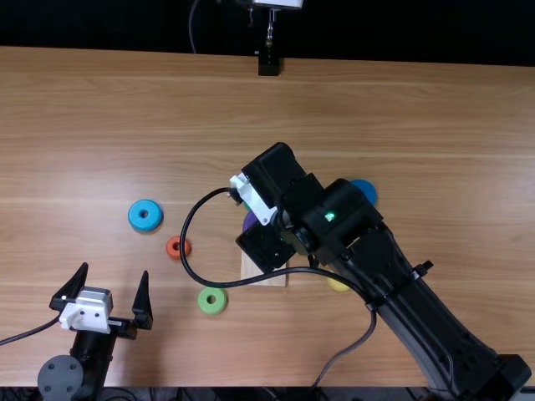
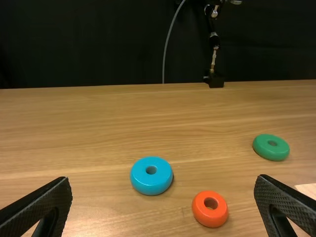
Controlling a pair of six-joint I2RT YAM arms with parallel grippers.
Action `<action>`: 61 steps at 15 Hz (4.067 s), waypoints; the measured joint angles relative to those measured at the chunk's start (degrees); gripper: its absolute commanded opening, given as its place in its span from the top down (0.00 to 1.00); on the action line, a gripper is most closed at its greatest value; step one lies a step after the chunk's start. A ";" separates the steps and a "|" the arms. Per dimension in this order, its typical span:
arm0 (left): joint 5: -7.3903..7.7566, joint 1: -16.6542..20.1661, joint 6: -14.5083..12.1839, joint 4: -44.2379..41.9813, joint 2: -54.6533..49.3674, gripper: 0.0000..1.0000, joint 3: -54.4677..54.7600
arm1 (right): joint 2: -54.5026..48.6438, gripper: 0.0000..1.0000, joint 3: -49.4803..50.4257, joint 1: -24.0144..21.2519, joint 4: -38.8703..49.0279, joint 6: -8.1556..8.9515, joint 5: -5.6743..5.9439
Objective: Build the Hanoi tower: stack the rings onto the peg from bottom to top in this color order: purple, dark blue, light blue, dark green, light green, yellow, orange.
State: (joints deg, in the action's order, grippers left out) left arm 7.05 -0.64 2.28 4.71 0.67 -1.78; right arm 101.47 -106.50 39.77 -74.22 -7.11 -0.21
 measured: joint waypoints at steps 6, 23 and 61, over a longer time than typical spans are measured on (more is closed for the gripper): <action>0.02 0.00 0.00 0.00 0.00 0.00 0.00 | 0.00 1.00 0.68 -0.02 -0.07 0.00 0.00; 0.00 0.00 0.00 0.04 0.00 0.00 0.00 | 0.00 0.00 3.52 -0.02 0.24 -0.02 0.02; 0.00 0.00 0.04 0.00 0.02 0.00 0.00 | 12.22 0.00 27.43 -31.89 40.76 10.67 0.28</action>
State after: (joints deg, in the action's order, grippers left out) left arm 7.05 -0.64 2.33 4.71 0.69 -1.78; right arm 113.69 -79.07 7.88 -33.45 3.55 0.08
